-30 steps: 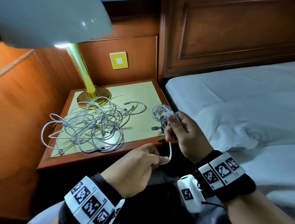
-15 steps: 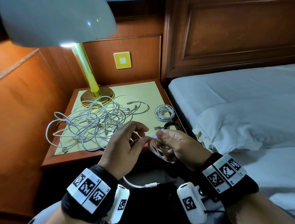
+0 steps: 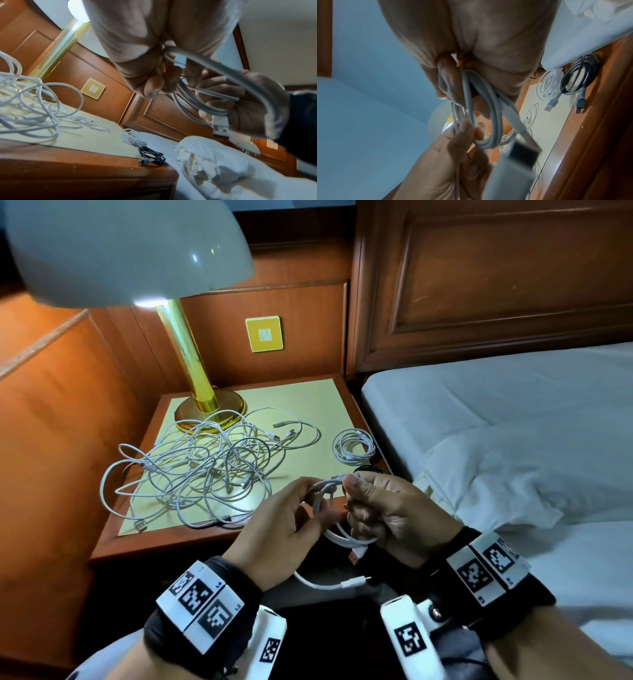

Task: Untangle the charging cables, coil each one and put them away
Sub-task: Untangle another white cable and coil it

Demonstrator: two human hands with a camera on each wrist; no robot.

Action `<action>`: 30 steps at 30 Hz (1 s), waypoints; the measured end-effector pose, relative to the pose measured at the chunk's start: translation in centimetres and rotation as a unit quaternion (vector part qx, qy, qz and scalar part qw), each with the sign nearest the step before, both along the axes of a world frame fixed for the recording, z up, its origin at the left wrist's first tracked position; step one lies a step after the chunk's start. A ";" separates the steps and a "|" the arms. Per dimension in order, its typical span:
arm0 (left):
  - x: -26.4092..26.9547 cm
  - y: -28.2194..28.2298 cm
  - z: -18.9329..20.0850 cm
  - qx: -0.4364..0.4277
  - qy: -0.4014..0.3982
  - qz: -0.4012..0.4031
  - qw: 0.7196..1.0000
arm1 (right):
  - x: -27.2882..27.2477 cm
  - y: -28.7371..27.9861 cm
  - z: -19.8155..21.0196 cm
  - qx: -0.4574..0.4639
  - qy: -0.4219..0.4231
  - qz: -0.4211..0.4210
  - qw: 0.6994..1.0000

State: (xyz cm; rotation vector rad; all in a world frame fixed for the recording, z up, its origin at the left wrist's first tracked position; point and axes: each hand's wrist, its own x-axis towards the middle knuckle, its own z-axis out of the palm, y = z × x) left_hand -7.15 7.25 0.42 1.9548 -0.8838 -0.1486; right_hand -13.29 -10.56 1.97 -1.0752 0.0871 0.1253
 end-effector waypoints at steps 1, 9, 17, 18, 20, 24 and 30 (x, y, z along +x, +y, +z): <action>-0.1 -0.1 -0.1 0.010 -0.018 0.001 1.000 | 0.0 0.1 0.0 -0.001 0.011 -0.015 1.000; -0.3 -1.2 0.0 0.034 -0.035 0.043 0.998 | 0.2 1.0 -0.1 0.025 0.018 -0.055 0.998; -0.1 -1.4 0.4 0.140 -0.023 0.015 0.990 | 0.3 0.4 -0.4 0.056 0.106 -0.067 0.991; -0.1 -1.5 0.6 0.138 -0.022 0.007 0.990 | 0.3 0.4 -0.3 0.055 0.115 -0.072 0.989; -0.1 -1.6 0.7 0.136 -0.029 -0.010 0.990 | 0.4 0.4 0.1 0.052 0.133 -0.083 0.986; 0.2 -1.5 0.3 0.087 -0.069 -0.020 0.994 | 0.3 0.8 0.6 0.029 0.127 -0.079 0.988; 0.3 -1.3 0.0 0.014 -0.084 -0.027 0.996 | 0.2 0.9 1.0 0.021 0.114 -0.066 0.991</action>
